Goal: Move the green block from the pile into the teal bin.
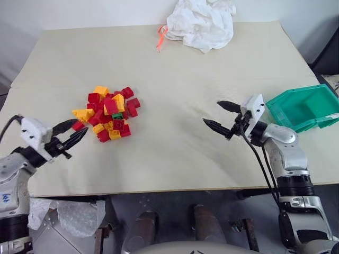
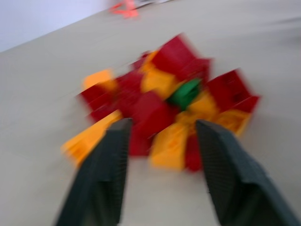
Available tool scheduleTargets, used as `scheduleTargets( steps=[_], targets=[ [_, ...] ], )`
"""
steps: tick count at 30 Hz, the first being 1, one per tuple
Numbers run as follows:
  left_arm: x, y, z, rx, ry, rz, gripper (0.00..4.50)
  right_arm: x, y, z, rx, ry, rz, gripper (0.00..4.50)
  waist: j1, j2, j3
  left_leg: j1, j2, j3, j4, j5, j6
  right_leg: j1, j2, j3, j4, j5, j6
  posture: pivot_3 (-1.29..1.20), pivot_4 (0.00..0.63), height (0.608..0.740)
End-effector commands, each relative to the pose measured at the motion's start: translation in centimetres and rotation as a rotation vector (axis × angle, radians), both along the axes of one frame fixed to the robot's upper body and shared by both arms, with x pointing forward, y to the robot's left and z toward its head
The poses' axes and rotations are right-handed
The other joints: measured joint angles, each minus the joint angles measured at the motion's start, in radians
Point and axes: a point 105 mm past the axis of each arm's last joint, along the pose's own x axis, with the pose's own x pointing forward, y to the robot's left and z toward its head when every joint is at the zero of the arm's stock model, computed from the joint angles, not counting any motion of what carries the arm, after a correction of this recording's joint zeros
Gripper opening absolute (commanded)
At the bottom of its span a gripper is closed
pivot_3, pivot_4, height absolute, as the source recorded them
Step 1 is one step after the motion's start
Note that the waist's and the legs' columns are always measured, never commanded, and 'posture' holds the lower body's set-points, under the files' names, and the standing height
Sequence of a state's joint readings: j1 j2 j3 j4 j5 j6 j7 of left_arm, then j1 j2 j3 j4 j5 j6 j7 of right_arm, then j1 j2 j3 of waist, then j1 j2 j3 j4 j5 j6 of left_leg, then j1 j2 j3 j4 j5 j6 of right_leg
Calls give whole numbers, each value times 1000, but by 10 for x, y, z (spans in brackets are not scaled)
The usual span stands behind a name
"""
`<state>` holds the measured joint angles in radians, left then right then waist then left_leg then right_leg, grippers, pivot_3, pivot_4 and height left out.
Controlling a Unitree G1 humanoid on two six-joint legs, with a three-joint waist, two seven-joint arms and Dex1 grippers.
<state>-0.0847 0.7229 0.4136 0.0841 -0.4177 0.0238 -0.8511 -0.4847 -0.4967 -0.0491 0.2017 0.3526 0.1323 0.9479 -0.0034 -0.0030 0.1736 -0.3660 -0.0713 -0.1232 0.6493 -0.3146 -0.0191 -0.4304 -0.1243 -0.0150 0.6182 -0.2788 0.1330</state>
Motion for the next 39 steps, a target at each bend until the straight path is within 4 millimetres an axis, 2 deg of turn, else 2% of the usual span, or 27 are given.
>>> scheduleTargets(
  steps=[1, 5, 8, 10, 13, 16, 20, 24, 29, 34, 39],
  targets=[
    [8, -27, 7, 41, 3, -149, 1184, -11, 16, 17, 3, -41, 114, 4500, 1, 0, 0, 0, 0, 0, 0, 0, 0, 0, 0, 0, 0, 0, 0, 0, 150, 740],
    [25, -60, 4, 52, 41, -302, 18, -19, 24, 22, -4, -24, 201, 4500, 1, 0, 0, -1, -1, 0, 1, 0, 0, 0, 0, 0, 0, 0, 1, 0, 150, 740],
    [50, -83, 0, 73, 75, -377, 18, -25, 29, 27, -1, -22, 262, 4500, 2, 0, 0, -1, -2, 0, 1, 0, 0, 0, 1, -1, 0, 1, 1, 0, 150, 740],
    [69, -89, -1, 77, 89, -372, 18, -24, 29, 29, -1, -32, 259, 4500, 4, 0, 0, -2, -4, -1, 3, 0, 0, 1, 3, -1, 1, 1, 2, 0, 150, 740],
    [83, -91, -7, 87, 116, -370, 18, -22, 30, 30, 9, -41, 245, 4500, -5, 0, 0, -2, -3, 1, 3, 0, 0, 0, 5, 1, 2, 2, 3, 0, 150, 740],
    [98, -83, -12, 95, 139, -300, 18, -23, 30, 30, 11, -45, 236, 4500, -11, 0, 0, -3, -2, 1, 2, -1, 0, -2, 6, 2, 2, 2, 3, 0, 150, 740],
    [113, -53, 0, 66, 113, -118, 18, -25, 23, 31, 18, -54, 200, 4500, -15, 0, 0, -3, -2, 2, 3, -1, 0, -2, 6, 3, 2, 2, 3, 0, 150, 740],
    [107, -16, 4, 39, 106, 19, 18, -27, 19, 28, 15, -51, 169, 4500, -22, -1, 0, -4, -2, 2, 3, -1, 0, -5, 6, 4, 4, 2, 3, 0, 150, 740],
    [97, 7, 2, 30, 112, 99, 18, -25, 20, 26, 10, -54, 161, 4500, -22, -1, 0, -5, -2, 6, 2, -1, 0, -9, 6, 8, 6, 2, 3, 0, 150, 740],
    [86, -12, -15, 39, 164, -3, 18, -20, 26, 29, 24, -58, 173, 4500, -22, -1, 0, -5, -2, 7, 3, -1, 0, -9, 6, 9, 7, 2, 3, 0, 150, 740],
    [73, -45, -20, 12, 215, -164, 18, -16, 28, 32, 23, -64, 187, 4500, -17, -1, 0, -5, -2, 7, 3, -1, 0, -9, 6, 10, 7, 2, 3, 0, 150, 740]
  ],
)
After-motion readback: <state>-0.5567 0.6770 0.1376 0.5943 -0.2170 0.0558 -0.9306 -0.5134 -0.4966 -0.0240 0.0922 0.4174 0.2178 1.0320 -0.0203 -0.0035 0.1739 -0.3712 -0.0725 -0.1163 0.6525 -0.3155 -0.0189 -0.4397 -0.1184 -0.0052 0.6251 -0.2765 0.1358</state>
